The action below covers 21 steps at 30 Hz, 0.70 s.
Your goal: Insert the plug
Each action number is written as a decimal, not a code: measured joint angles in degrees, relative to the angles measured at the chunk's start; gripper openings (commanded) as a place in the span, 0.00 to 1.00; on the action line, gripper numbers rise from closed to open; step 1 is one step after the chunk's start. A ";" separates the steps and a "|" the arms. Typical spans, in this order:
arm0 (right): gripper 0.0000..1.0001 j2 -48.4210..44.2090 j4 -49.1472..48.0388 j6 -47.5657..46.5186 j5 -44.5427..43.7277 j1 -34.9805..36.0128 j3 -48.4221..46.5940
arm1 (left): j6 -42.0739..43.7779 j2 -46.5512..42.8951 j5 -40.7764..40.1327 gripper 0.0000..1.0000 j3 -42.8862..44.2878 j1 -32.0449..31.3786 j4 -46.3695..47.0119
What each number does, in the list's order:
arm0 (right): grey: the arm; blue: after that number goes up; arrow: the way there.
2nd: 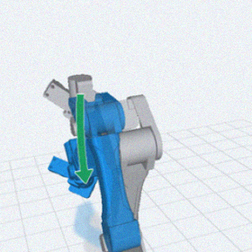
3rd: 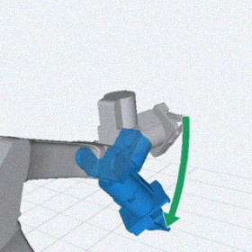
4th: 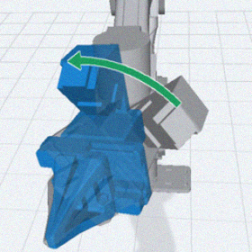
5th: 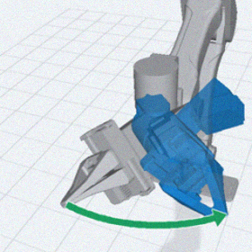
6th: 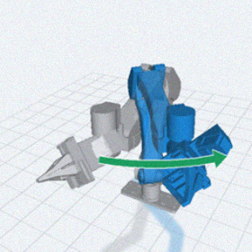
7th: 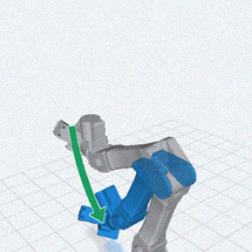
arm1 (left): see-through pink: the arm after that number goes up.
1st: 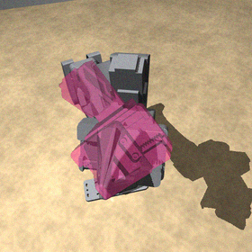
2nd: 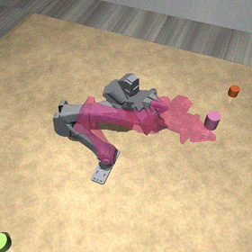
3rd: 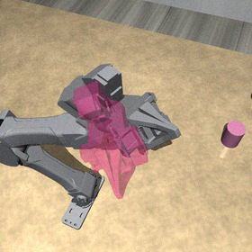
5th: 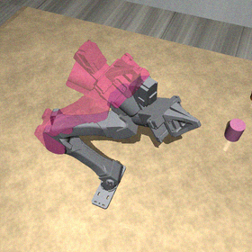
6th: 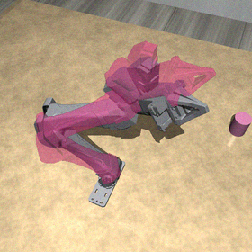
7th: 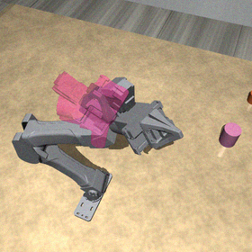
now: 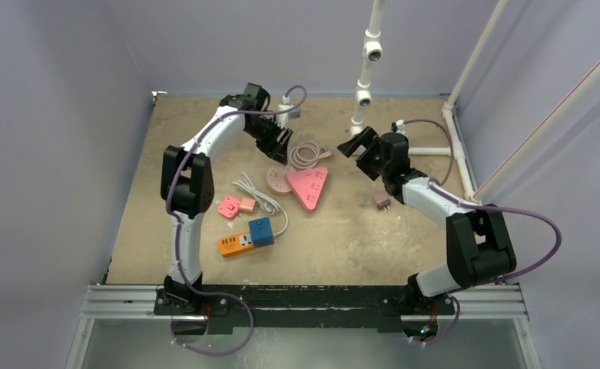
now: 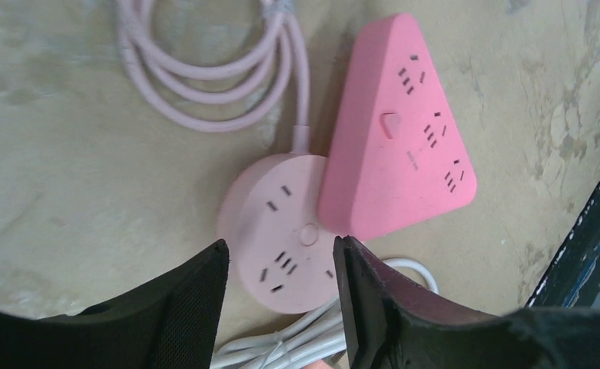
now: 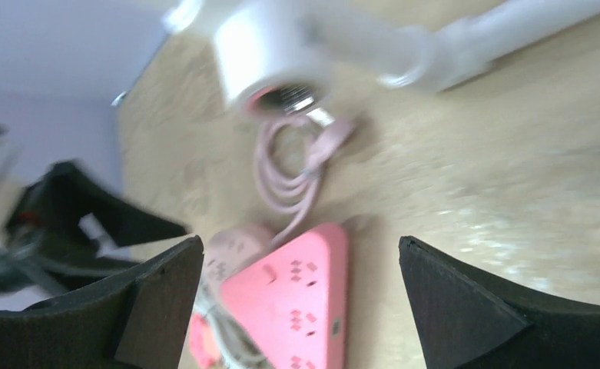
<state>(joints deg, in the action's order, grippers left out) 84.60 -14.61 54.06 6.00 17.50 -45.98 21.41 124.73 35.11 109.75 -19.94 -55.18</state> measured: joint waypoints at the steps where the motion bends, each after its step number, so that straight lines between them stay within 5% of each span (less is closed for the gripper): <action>1: 0.99 0.09 2.75 -0.37 -2.01 -0.81 -1.01 | -0.42 0.00 0.24 0.54 1.07 0.92 -0.13; 10: 0.99 1.73 19.82 0.83 -15.61 -4.09 -3.08 | -0.94 -3.02 0.24 0.54 2.97 7.61 -1.11; 21: 0.99 2.80 26.93 3.89 -22.23 -4.48 -0.66 | 0.46 -6.45 0.00 0.53 2.80 7.87 -4.48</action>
<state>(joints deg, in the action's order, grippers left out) 87.39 12.32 57.95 -16.23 13.02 -46.63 21.87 118.28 35.11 112.55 -12.08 -59.66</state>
